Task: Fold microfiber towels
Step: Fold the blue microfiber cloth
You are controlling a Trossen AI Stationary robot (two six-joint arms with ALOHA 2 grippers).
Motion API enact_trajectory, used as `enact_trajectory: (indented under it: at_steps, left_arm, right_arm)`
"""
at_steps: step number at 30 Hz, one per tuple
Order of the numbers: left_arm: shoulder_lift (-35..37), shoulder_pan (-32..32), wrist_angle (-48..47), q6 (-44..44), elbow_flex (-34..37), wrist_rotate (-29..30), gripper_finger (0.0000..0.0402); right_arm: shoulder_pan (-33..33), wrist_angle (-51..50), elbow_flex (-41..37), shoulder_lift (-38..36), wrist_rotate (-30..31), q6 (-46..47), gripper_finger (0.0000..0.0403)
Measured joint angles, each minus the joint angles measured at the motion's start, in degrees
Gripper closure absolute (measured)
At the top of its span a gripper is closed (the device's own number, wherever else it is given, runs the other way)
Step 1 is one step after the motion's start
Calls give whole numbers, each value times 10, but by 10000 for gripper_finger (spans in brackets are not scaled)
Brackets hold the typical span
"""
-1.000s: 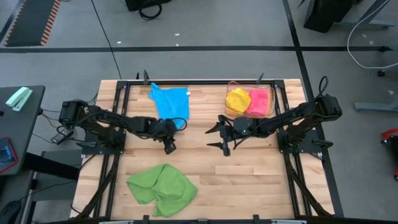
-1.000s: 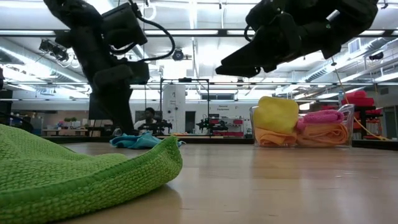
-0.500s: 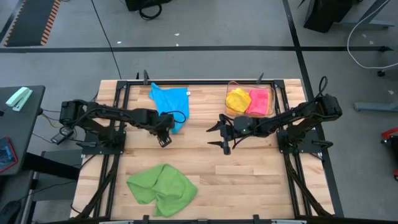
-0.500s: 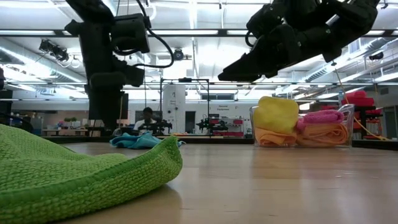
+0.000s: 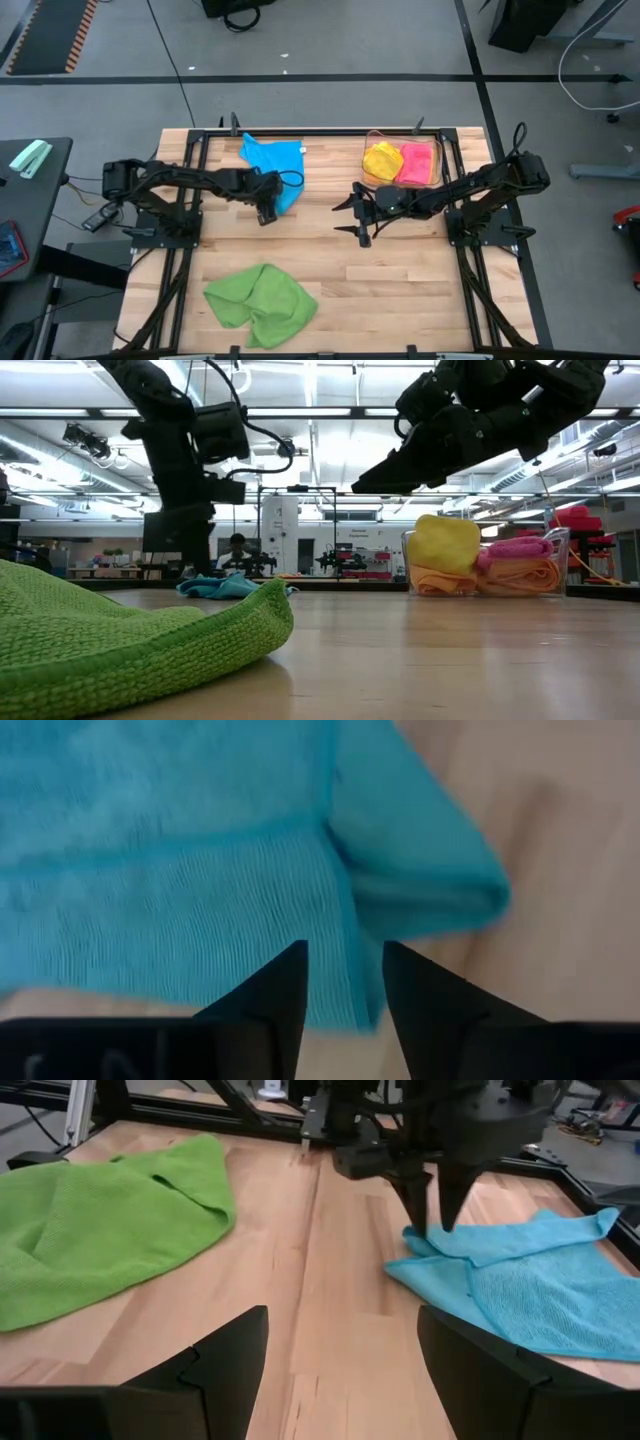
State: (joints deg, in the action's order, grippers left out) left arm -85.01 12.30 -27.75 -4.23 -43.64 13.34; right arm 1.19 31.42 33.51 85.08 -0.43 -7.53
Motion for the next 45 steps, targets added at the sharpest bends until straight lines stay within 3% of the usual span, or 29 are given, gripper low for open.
enact_trajectory:
  at_steps: [23, 31, 37, 45]
  left_arm:
    - [-44, 0, 60, 41, 1, 26, 318]
    - [-44, 0, 65, 34, 0, 87, 347]
    - [-44, 0, 65, 34, 1, 106, 392]
    - [-42, -1, 43, 24, 0, 101, 396]
  right_arm:
    - [-11, -19, -5, 0, 0, 20, 136]
    - [-11, -20, -5, 0, 0, 21, 136]
    - [-11, -21, -5, 0, 0, 21, 136]
    - [-11, -21, -5, 0, 0, 20, 136]
